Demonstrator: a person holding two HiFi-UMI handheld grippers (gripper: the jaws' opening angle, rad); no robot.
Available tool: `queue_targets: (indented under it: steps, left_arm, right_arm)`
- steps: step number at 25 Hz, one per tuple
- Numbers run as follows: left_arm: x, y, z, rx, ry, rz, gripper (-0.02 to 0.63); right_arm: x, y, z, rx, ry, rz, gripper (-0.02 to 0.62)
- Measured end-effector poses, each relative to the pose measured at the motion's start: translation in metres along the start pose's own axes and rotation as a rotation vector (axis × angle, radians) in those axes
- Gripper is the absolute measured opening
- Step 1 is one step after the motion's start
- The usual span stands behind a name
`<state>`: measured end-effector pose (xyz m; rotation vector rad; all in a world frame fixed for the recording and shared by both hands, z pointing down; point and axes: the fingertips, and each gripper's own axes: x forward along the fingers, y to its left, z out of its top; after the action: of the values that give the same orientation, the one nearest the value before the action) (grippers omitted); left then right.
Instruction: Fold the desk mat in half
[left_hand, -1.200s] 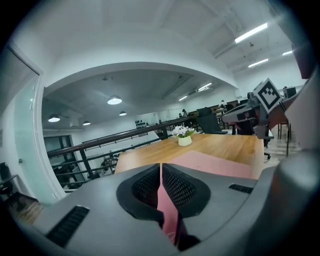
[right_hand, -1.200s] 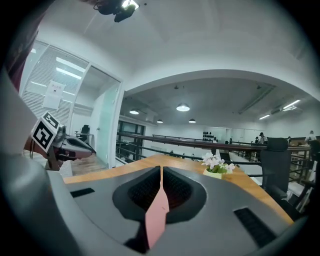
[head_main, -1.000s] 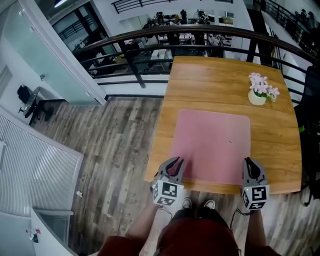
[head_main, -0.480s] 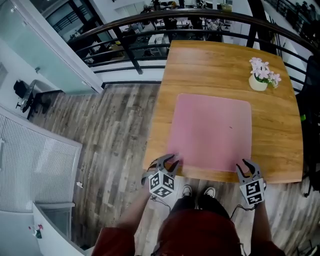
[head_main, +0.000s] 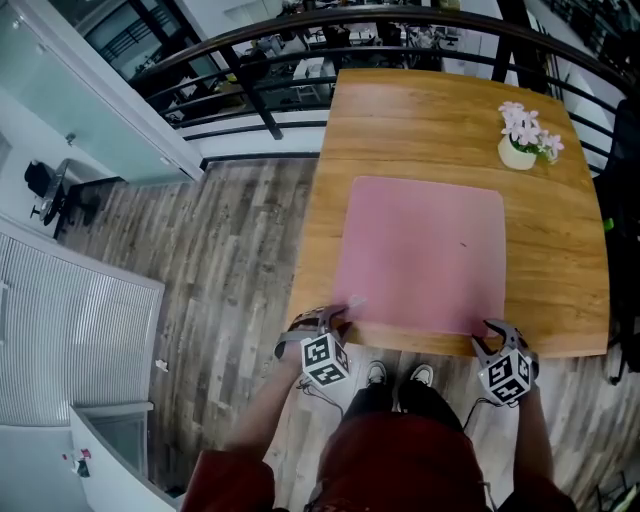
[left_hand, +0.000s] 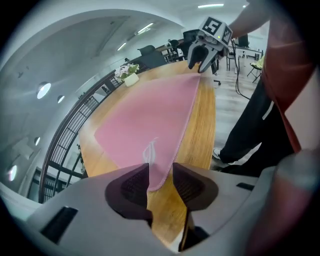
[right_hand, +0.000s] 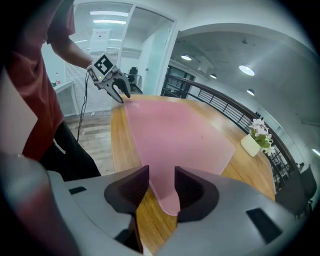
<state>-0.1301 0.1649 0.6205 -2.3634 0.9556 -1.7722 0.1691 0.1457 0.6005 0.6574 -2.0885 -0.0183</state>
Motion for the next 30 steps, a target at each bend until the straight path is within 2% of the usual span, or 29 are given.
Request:
queue_targets:
  steps: [6,14,26,30]
  left_arm:
    - [0.007,0.001,-0.013,0.1,0.055,-0.03,0.161]
    - [0.01,0.006,-0.014,0.172,0.092,-0.062,0.176]
    - [0.014,0.01,-0.015,0.266,0.1,-0.126,0.184]
    - [0.016,0.015,-0.014,0.257,0.116,-0.155,0.232]
  right_arm:
    - [0.006,0.001,-0.013,-0.056,0.062,0.037,0.179]
    - [0.012,-0.005,-0.033,-0.13,0.152,0.093,0.198]
    - [0.019,-0.012,-0.044,-0.233,0.232,0.17,0.236]
    - [0.024,-0.016,-0.044,-0.257,0.268,0.218,0.267]
